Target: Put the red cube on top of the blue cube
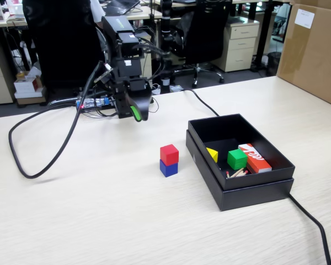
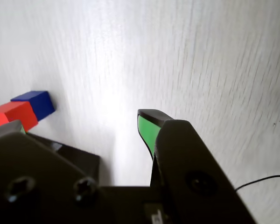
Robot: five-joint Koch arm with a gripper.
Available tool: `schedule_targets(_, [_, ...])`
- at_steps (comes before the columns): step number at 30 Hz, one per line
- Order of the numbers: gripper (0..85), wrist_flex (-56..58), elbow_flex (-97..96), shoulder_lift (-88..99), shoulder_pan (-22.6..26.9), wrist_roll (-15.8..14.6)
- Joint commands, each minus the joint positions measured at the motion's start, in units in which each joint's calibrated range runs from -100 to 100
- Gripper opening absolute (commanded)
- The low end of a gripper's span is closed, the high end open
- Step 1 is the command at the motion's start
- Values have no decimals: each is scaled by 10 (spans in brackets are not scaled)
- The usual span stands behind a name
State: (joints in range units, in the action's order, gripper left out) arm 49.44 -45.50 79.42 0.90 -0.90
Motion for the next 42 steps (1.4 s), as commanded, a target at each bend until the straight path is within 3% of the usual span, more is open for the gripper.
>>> schedule_targets(1, [488,-20,-30,86,-1,2])
schedule_targets(10, [477,-224,-249,194,-2,3])
schedule_targets(15, [476,-496,-411,195,-8,21])
schedule_targets(20, [477,-588,-477,200,-7,20])
schedule_targets(42, [487,-539,-524,194,4,20])
